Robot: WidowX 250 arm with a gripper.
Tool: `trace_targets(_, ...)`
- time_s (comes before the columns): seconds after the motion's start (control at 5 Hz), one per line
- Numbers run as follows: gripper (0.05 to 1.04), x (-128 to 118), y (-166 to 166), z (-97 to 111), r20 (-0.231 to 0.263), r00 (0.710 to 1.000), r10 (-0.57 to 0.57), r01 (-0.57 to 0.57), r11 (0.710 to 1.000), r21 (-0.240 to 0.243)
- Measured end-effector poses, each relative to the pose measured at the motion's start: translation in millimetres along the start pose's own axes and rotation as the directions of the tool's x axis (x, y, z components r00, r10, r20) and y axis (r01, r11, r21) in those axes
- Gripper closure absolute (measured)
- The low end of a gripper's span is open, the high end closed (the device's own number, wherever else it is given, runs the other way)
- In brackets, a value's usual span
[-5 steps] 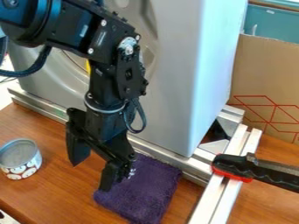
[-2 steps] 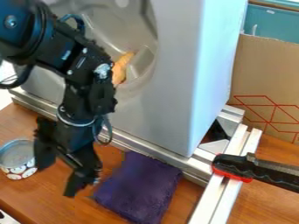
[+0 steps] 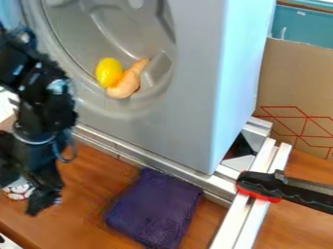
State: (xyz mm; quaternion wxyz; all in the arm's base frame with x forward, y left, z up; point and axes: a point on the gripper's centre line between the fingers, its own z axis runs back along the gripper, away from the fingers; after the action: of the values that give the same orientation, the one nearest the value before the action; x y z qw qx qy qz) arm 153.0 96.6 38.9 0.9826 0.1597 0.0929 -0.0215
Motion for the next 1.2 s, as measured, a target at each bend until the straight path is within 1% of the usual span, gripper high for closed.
trace_targets(0.2,0.083,-2,22,-20,0.015,1.000,0.026,-0.025,0.997,-0.074)
trace_targets(0.4,0.083,-8,37,-24,0.019,0.999,0.040,-0.037,0.994,-0.103)
trace_targets(0.8,0.083,-12,52,-35,-0.014,1.000,0.001,-0.003,0.994,-0.113)
trace_targets(1.0,0.083,-6,55,-45,-0.033,0.999,-0.020,0.016,0.994,-0.112)
trace_targets(1.2,0.083,2,55,-56,-0.027,0.999,-0.031,0.028,0.993,-0.117)
